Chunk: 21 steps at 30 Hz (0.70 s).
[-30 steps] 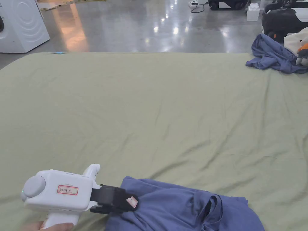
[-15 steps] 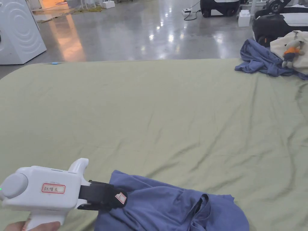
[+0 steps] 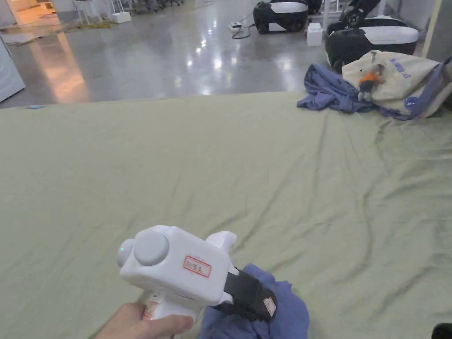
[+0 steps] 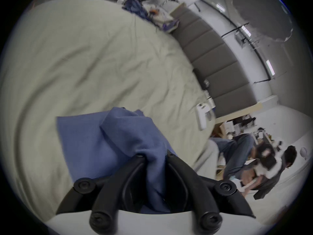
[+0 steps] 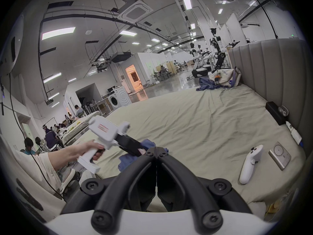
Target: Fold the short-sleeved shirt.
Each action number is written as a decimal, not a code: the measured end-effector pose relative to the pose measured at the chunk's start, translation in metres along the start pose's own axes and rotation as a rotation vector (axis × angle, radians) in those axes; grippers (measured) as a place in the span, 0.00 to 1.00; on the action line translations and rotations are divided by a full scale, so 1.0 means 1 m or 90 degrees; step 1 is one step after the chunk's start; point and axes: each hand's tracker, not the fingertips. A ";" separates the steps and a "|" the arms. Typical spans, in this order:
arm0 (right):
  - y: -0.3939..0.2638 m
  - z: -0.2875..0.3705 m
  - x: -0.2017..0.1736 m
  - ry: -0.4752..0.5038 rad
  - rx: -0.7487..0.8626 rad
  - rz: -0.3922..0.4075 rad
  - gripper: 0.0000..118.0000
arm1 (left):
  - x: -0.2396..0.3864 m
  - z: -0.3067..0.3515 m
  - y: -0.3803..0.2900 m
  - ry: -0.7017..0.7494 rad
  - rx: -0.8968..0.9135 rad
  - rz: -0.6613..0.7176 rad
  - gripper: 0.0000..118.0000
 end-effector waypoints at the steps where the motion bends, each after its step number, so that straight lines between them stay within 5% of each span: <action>1: -0.001 0.002 0.002 -0.003 -0.003 -0.002 0.02 | -0.001 -0.014 0.001 0.027 -0.008 0.008 0.14; 4: -0.002 0.006 0.004 -0.013 -0.005 -0.004 0.02 | 0.002 -0.023 -0.001 0.000 0.018 0.042 0.21; 7: -0.001 0.007 0.008 -0.018 -0.004 -0.012 0.02 | -0.001 -0.003 -0.008 -0.082 0.046 0.051 0.60; 12: 0.002 0.004 0.004 -0.014 0.005 -0.014 0.02 | 0.016 0.028 -0.027 -0.028 0.126 0.000 0.62; 17: 0.003 -0.002 -0.003 -0.003 -0.002 -0.001 0.02 | 0.001 0.051 -0.025 -0.217 0.124 0.088 0.62; 21: 0.005 -0.004 -0.010 0.001 -0.007 0.007 0.02 | 0.015 0.053 -0.024 -0.209 0.136 0.041 0.62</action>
